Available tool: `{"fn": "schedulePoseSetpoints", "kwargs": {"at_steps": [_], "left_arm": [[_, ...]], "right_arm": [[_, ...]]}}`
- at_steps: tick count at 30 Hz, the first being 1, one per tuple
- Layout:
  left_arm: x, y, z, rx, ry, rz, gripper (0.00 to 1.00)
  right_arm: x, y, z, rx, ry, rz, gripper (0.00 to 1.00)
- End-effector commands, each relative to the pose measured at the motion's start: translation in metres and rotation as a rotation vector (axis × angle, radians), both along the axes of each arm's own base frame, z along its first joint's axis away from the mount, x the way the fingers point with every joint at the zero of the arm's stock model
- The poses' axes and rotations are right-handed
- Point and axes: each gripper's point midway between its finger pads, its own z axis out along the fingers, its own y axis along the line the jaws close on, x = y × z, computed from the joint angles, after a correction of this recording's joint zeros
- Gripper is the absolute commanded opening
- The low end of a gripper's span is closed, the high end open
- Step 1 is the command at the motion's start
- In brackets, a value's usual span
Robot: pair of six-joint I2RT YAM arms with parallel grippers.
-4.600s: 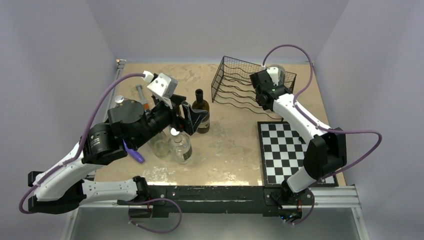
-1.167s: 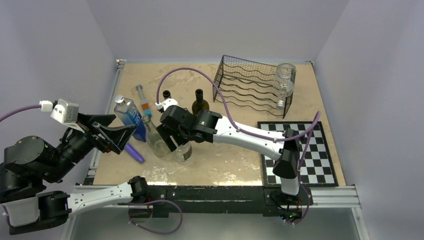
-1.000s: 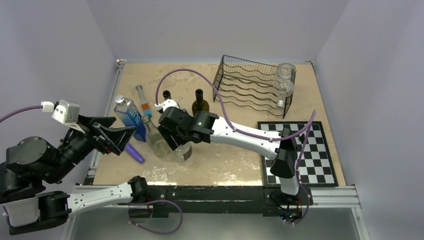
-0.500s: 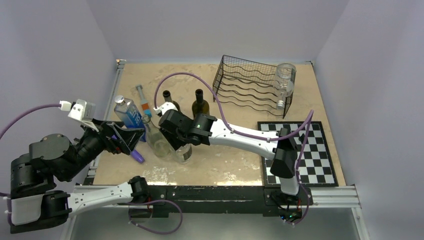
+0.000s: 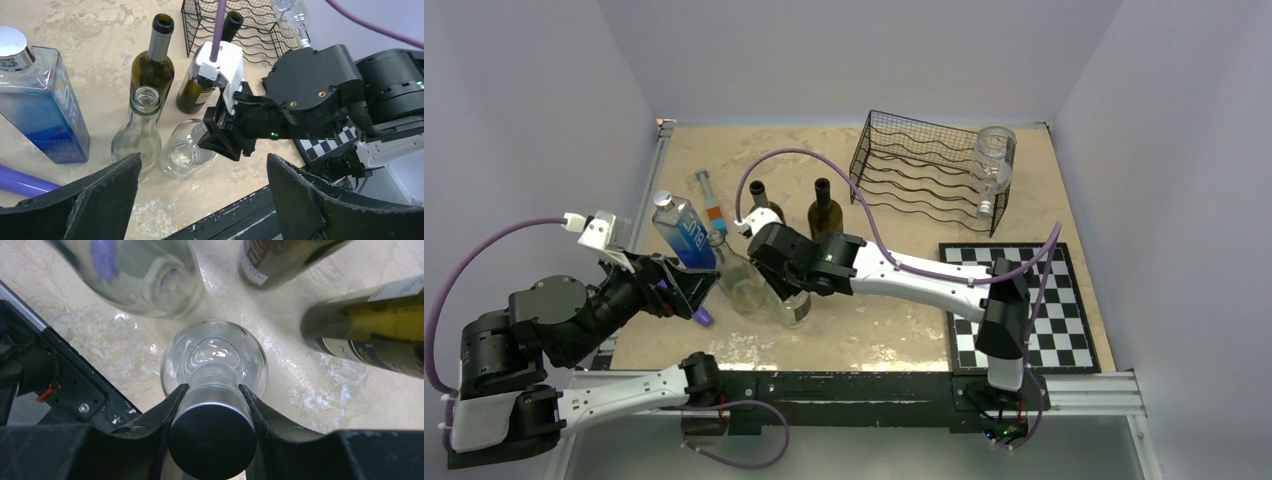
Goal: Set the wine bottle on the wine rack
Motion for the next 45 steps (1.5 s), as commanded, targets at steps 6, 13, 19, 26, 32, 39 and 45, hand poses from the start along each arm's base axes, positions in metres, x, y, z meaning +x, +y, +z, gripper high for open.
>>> {"fn": "schedulePoseSetpoints", "kwargs": {"at_steps": [6, 13, 19, 26, 32, 39, 45], "left_arm": [[-0.001, -0.03, -0.026, 0.04, 0.059, -0.074, 0.99], [-0.004, -0.076, -0.062, 0.065, 0.126, -0.186, 0.98], [-0.006, -0.12, -0.088, 0.062, 0.159, -0.302, 0.98], [-0.006, -0.154, -0.123, 0.088, 0.179, -0.389, 0.96], [0.01, -0.162, -0.158, 0.113, 0.194, -0.311, 0.93], [0.019, -0.163, -0.193, 0.15, 0.222, -0.252, 0.91], [0.024, -0.162, -0.215, 0.2, 0.252, -0.209, 0.91]], "right_arm": [[-0.02, -0.043, 0.058, 0.109, 0.004, 0.021, 0.0], [-0.025, -0.076, 0.079, 0.181, 0.049, -0.008, 0.0], [-0.028, -0.094, 0.082, 0.23, 0.1, -0.029, 0.0], [-0.023, -0.106, 0.081, 0.325, 0.184, -0.066, 0.0], [-0.011, -0.111, 0.071, 0.41, 0.274, -0.132, 0.0], [0.01, -0.112, 0.073, 0.601, 0.336, -0.228, 0.0], [0.013, -0.117, 0.071, 0.701, 0.335, -0.255, 0.0]]}}
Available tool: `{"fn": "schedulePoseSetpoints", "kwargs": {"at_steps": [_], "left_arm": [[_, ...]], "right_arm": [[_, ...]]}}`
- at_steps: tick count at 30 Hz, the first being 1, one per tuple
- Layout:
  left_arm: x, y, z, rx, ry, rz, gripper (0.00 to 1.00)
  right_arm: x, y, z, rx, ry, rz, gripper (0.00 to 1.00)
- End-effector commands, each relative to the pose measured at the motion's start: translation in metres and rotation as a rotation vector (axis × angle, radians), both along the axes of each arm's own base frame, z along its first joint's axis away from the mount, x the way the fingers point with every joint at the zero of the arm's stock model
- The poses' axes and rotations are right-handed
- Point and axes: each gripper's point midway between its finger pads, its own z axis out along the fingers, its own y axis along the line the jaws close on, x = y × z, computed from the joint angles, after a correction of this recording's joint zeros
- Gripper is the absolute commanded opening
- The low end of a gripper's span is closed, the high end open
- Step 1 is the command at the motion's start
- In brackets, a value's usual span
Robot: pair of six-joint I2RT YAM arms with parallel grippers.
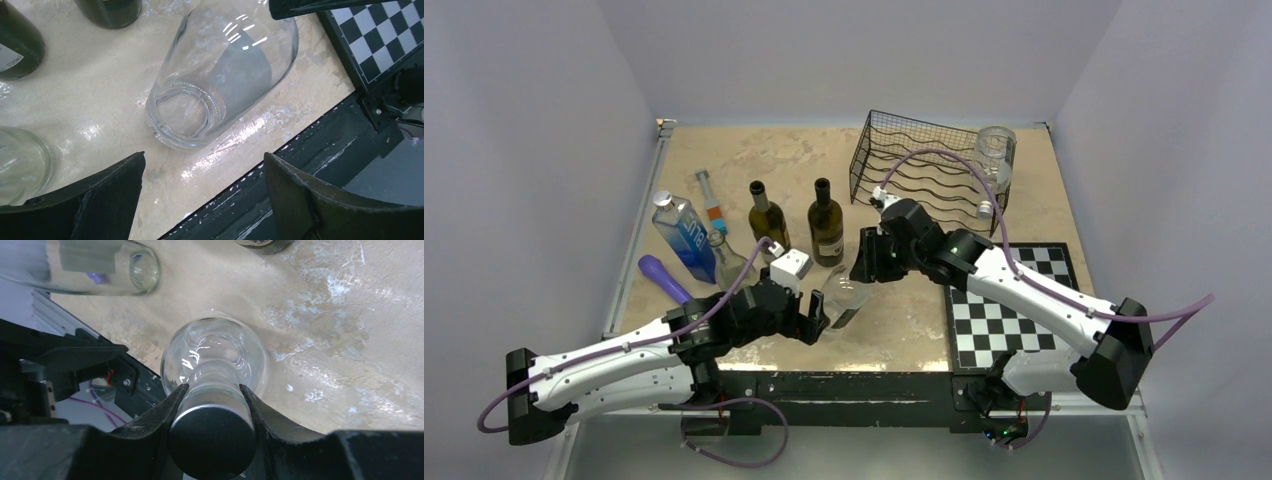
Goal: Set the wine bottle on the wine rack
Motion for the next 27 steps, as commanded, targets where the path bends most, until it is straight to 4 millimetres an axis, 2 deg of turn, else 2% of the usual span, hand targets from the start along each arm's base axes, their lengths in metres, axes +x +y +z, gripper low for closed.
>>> {"fn": "schedulePoseSetpoints", "kwargs": {"at_steps": [1, 10, 15, 21, 27], "left_arm": [[0.012, -0.006, -0.001, -0.029, -0.026, 0.059, 0.91], [0.024, -0.003, -0.034, 0.074, -0.015, 0.139, 0.89], [0.027, -0.003, -0.048, 0.138, 0.0, 0.15, 0.85], [0.028, -0.003, -0.062, 0.183, 0.015, 0.157, 0.84], [0.031, -0.003, -0.068, 0.212, 0.018, 0.175, 0.84]], "right_arm": [[0.008, 0.032, 0.072, 0.352, -0.11, -0.01, 0.0], [0.003, 0.024, 0.051, 0.474, -0.125, -0.026, 0.0], [-0.005, 0.014, 0.035, 0.475, -0.161, 0.007, 0.0], [-0.027, 0.001, 0.008, 0.44, -0.168, 0.107, 0.0], [-0.052, -0.008, -0.024, 0.398, -0.127, 0.211, 0.0]]}}
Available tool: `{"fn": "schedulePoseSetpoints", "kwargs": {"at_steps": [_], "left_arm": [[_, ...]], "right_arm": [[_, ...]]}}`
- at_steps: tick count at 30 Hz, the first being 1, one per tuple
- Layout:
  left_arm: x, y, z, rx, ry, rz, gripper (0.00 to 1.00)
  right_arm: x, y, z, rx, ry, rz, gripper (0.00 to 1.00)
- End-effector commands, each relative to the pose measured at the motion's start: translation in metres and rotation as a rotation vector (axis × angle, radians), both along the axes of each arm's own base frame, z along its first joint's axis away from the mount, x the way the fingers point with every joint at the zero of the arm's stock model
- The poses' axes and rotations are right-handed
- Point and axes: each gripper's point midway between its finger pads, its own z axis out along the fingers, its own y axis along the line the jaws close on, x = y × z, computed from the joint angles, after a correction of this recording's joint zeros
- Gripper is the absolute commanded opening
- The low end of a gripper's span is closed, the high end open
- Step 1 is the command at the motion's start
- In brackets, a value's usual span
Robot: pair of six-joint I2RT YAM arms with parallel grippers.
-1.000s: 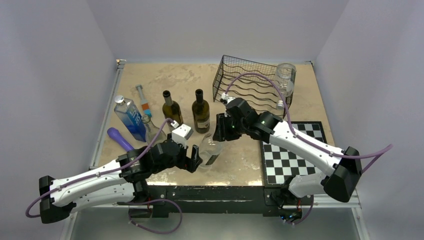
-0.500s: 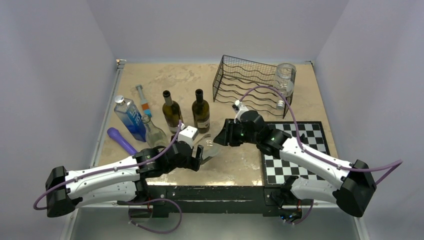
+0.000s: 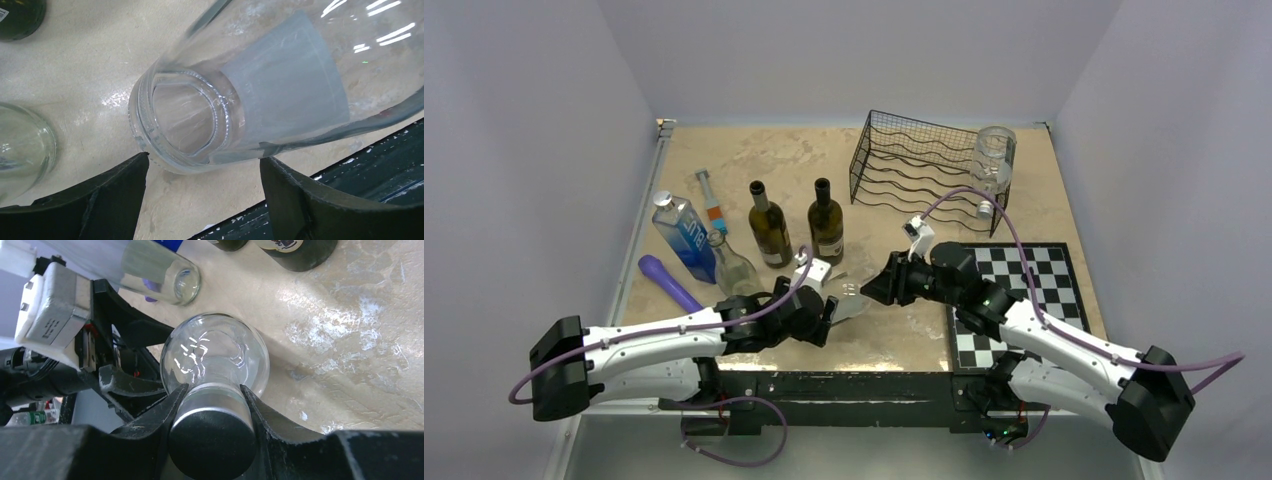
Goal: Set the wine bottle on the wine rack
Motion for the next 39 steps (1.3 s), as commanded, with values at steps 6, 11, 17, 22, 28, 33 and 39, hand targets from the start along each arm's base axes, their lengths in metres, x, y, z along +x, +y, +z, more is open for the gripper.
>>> {"fn": "schedulePoseSetpoints", "kwargs": {"at_steps": [6, 11, 17, 22, 28, 33, 39], "left_arm": [[0.016, -0.007, 0.003, -0.015, -0.039, 0.075, 0.84], [0.017, -0.006, 0.002, 0.0, -0.036, 0.093, 0.85], [0.02, -0.001, 0.001, 0.007, -0.047, 0.131, 0.85], [0.022, 0.001, -0.001, 0.005, -0.057, 0.149, 0.85], [0.023, 0.004, -0.004, 0.006, -0.061, 0.17, 0.85], [0.023, 0.006, -0.003, -0.003, -0.057, 0.188, 0.85], [0.022, 0.009, 0.008, -0.012, -0.057, 0.202, 0.86]], "right_arm": [[-0.045, 0.001, -0.025, -0.063, -0.004, 0.276, 0.0], [-0.054, -0.003, -0.043, -0.107, 0.034, 0.309, 0.0], [-0.074, -0.006, -0.057, -0.138, 0.115, 0.354, 0.0], [-0.081, -0.01, -0.064, -0.164, 0.143, 0.365, 0.0], [-0.085, -0.012, -0.079, -0.218, 0.167, 0.386, 0.0], [-0.081, -0.01, -0.091, -0.279, 0.143, 0.382, 0.0], [-0.069, 0.0, -0.105, -0.389, 0.023, 0.312, 0.0]]}}
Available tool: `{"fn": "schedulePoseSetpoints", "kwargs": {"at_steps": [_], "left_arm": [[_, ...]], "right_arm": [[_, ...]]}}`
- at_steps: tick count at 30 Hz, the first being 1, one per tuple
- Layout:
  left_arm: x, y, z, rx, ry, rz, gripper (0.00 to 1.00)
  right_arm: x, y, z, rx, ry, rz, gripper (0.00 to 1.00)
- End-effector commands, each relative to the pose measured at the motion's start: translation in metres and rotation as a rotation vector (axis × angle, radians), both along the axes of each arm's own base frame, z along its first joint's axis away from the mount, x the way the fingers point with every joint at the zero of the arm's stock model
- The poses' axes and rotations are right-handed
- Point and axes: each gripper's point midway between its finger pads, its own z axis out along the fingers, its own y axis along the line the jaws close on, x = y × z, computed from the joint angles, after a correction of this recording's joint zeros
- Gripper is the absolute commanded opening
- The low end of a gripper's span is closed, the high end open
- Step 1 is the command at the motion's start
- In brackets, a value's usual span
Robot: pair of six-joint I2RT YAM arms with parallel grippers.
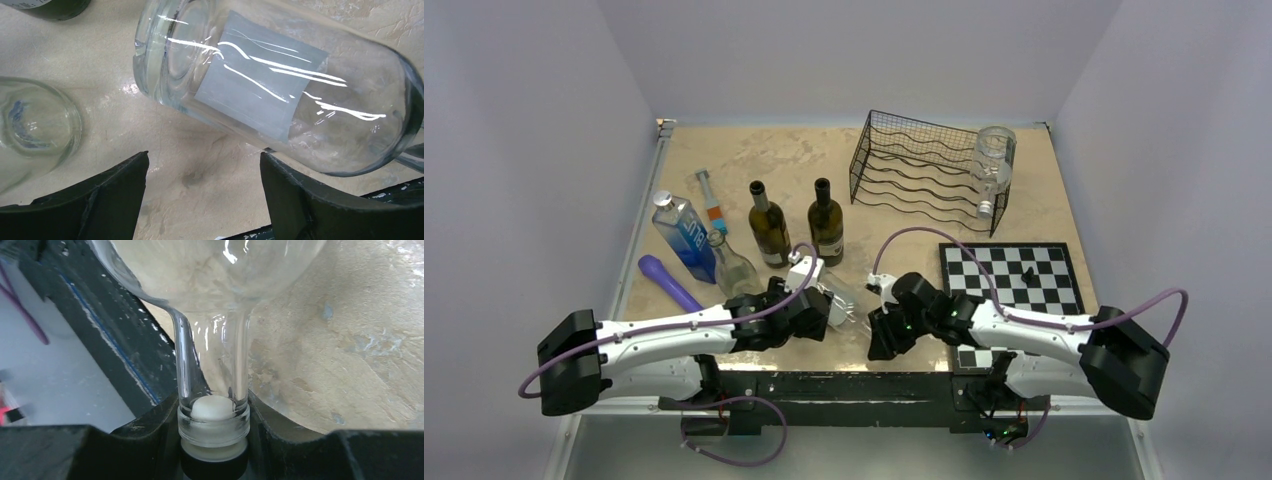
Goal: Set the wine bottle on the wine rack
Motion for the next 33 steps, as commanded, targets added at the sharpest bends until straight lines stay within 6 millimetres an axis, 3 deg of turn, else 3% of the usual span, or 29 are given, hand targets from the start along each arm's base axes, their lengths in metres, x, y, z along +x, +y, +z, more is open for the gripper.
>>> {"fn": "schedulePoseSetpoints", "kwargs": {"at_steps": [1, 5, 9, 13, 25, 30, 33], "left_arm": [[0.011, -0.006, 0.025, -0.081, -0.055, 0.06, 0.86], [0.01, 0.0, 0.04, -0.095, -0.069, 0.062, 0.86], [0.011, 0.006, 0.057, -0.118, -0.102, 0.056, 0.86], [0.011, 0.008, 0.077, -0.146, -0.133, 0.047, 0.87], [0.015, 0.02, 0.119, -0.18, -0.214, 0.047, 0.88], [0.016, 0.029, 0.132, -0.192, -0.244, 0.058, 0.89], [0.015, 0.034, 0.135, -0.2, -0.255, 0.065, 0.89]], "right_arm": [[0.023, 0.017, 0.009, -0.013, -0.186, -0.043, 0.0], [0.031, 0.017, 0.009, -0.053, -0.256, -0.095, 0.02], [0.037, 0.016, 0.007, -0.086, -0.285, -0.112, 0.36], [0.04, 0.017, 0.003, -0.12, -0.309, -0.109, 0.45], [0.045, 0.021, -0.002, -0.17, -0.351, -0.101, 0.66], [0.052, 0.034, -0.002, -0.171, -0.371, -0.093, 0.69], [0.058, 0.042, -0.006, -0.162, -0.385, -0.107, 0.64]]}}
